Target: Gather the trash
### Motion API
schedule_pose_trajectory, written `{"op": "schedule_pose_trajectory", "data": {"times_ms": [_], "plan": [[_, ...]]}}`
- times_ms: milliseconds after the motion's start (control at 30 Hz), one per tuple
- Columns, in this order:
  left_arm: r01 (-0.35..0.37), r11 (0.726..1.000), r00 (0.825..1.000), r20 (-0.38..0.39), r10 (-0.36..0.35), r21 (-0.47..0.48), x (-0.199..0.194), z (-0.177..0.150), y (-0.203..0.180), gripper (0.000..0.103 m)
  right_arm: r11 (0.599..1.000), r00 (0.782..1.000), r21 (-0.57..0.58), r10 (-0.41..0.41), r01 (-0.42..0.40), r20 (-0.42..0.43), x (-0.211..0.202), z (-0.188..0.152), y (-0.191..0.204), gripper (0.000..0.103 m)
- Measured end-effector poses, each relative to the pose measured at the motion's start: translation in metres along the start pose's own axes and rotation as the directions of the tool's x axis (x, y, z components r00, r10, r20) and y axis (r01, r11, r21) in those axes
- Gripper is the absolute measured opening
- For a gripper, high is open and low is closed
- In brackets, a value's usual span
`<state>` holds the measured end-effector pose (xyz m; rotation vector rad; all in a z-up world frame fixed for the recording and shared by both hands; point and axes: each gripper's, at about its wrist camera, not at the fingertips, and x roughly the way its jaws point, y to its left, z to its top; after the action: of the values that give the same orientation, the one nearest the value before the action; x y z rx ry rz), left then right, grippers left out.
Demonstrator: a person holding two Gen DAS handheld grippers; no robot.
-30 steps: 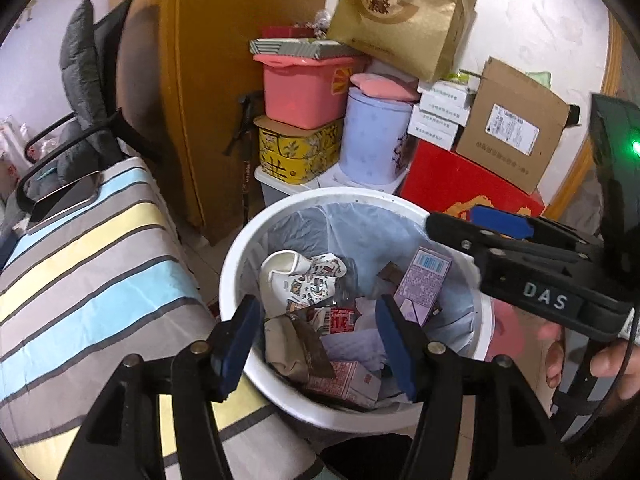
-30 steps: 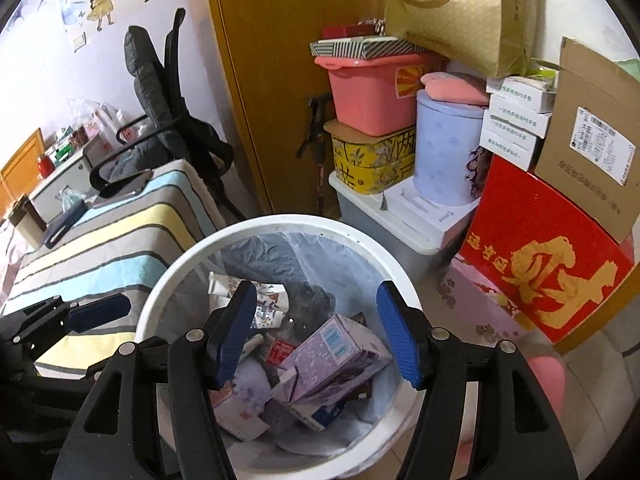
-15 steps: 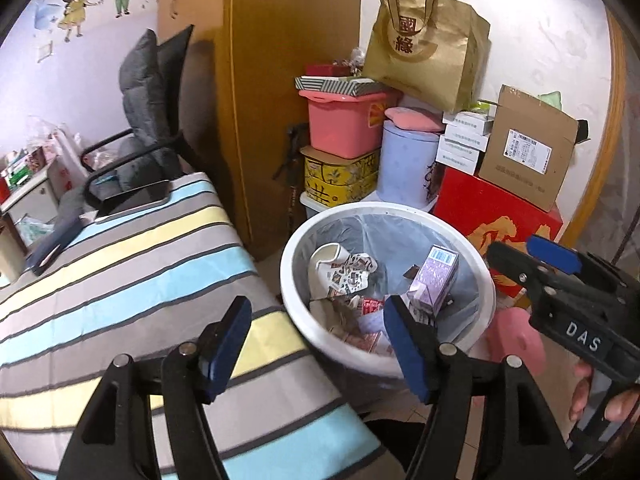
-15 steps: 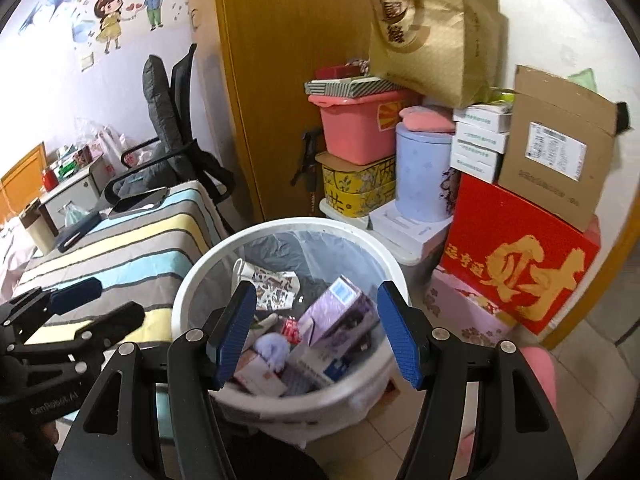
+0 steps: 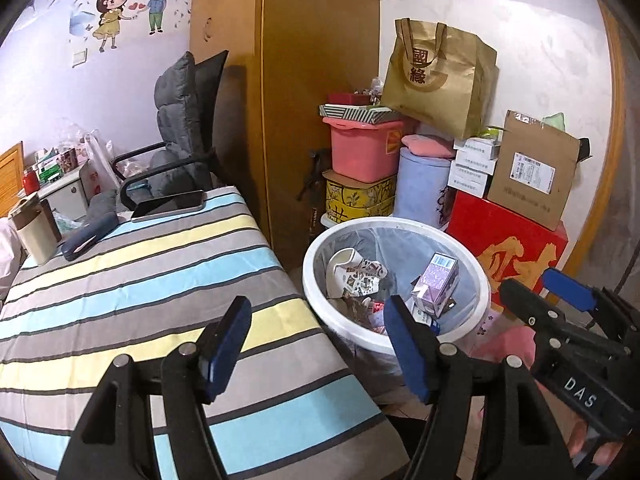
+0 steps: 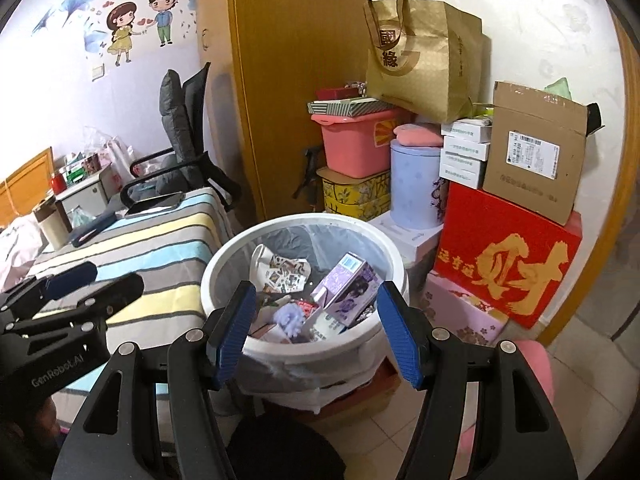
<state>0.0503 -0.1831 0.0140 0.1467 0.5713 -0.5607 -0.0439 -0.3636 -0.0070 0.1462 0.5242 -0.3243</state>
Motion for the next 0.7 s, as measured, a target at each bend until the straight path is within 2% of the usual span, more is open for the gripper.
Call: {"op": "schedule_pose_trajectory", "data": {"times_ms": [700], "plan": [[-0.004,1.0,1.0,0.019,0.004,-0.015,-0.013,-0.004,0.0,0.071,1.0,1.0,0.014,0.003,-0.003,0.024,-0.012,-0.004,0.004,0.064]]}}
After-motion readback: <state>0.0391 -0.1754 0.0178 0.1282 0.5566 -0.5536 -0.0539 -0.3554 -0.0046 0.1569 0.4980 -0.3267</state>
